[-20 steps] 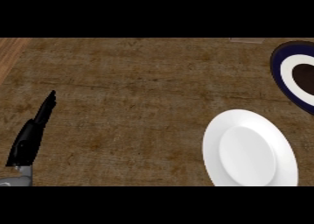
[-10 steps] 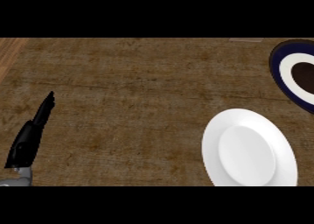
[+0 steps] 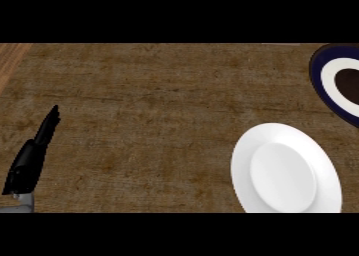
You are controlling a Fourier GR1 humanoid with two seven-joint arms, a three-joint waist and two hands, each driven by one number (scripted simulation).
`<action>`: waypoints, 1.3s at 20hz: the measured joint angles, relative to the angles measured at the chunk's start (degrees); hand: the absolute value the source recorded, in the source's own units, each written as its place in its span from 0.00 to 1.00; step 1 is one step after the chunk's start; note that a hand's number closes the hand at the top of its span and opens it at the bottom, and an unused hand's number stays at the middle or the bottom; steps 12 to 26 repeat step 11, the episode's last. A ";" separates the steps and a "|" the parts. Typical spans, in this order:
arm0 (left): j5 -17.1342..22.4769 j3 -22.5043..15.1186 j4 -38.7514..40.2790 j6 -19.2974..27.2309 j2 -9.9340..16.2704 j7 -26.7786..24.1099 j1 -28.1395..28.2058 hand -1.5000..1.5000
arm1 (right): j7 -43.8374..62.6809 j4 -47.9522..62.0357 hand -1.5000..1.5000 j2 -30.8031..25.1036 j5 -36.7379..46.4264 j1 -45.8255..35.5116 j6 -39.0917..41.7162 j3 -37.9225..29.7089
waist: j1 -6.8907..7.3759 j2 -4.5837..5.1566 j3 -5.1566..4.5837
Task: Pick the squash from the plate and place it in the plate
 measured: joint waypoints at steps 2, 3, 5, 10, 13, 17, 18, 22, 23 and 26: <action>0.03 0.06 -0.03 -0.04 0.05 -0.04 0.10 0.50 | 0.42 -0.52 0.00 -0.73 -0.97 0.80 0.67 -0.95 | -0.15 0.08 0.08; 0.00 0.08 -0.03 0.05 0.00 -0.18 0.24 0.50 | 0.41 -0.94 0.00 -1.00 -1.31 1.36 0.92 -1.29 | -0.25 0.11 0.12; -0.04 -0.07 -0.15 0.09 -0.18 -0.38 0.59 0.50 | 0.44 -1.85 0.00 -1.36 -1.67 2.32 1.00 -1.64 | -0.10 0.23 0.21; 0.56 0.24 -0.38 -0.30 -0.11 -0.65 1.02 0.50 | 0.88 -3.63 0.00 -2.05 -2.55 4.41 1.41 -2.48 | 0.12 0.45 0.36; 0.51 0.27 -0.57 -0.24 -0.06 -0.53 0.89 0.50 | 1.05 -3.97 0.00 -2.15 -2.63 4.81 1.62 -2.55 | 0.07 0.45 0.40; 0.51 0.27 -0.57 -0.24 -0.06 -0.53 0.89 0.50 | 1.05 -3.97 0.00 -2.15 -2.63 4.81 1.62 -2.55 | 0.07 0.45 0.40; 0.51 0.27 -0.57 -0.24 -0.06 -0.53 0.89 0.50 | 1.05 -3.97 0.00 -2.15 -2.63 4.81 1.62 -2.55 | 0.07 0.45 0.40; 0.51 0.27 -0.57 -0.24 -0.06 -0.53 0.89 0.50 | 1.05 -3.97 0.00 -2.15 -2.63 4.81 1.62 -2.55 | 0.07 0.45 0.40; 0.51 0.27 -0.57 -0.24 -0.06 -0.53 0.89 0.50 | 1.05 -3.97 0.00 -2.15 -2.63 4.81 1.62 -2.55 | 0.07 0.45 0.40; 0.51 0.27 -0.57 -0.24 -0.06 -0.53 0.89 0.50 | 1.05 -3.97 0.00 -2.15 -2.63 4.81 1.62 -2.55 | 0.07 0.45 0.40</action>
